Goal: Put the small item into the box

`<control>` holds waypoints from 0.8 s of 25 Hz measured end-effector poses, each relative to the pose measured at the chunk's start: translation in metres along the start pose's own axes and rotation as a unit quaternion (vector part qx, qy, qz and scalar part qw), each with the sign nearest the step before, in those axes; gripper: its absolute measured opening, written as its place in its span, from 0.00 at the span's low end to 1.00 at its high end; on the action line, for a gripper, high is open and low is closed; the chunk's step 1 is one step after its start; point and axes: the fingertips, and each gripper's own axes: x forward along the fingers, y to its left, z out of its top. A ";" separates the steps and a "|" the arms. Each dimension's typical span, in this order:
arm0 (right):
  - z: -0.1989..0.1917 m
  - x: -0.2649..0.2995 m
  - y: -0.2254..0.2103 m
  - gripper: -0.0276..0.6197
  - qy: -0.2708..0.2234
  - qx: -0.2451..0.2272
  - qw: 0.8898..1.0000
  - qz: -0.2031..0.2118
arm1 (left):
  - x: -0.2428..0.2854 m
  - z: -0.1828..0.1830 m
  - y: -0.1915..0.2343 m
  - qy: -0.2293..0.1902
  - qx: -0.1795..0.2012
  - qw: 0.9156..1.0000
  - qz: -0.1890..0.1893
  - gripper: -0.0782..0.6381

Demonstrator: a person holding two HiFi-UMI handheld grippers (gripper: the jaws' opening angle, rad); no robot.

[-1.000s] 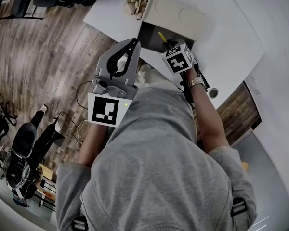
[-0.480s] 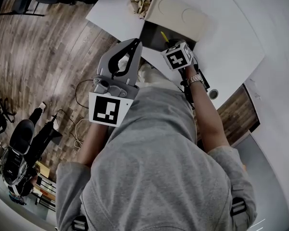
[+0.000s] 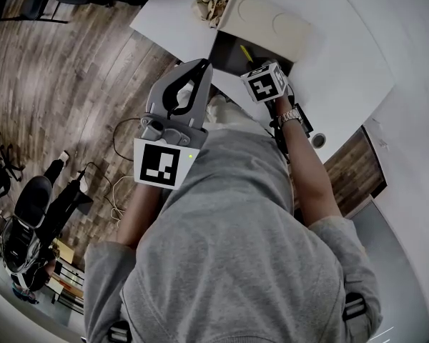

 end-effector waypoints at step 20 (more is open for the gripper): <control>-0.001 0.003 -0.003 0.16 0.004 0.000 1.000 -0.018 | 0.004 0.001 -0.006 0.002 0.004 1.000 -0.010 0.11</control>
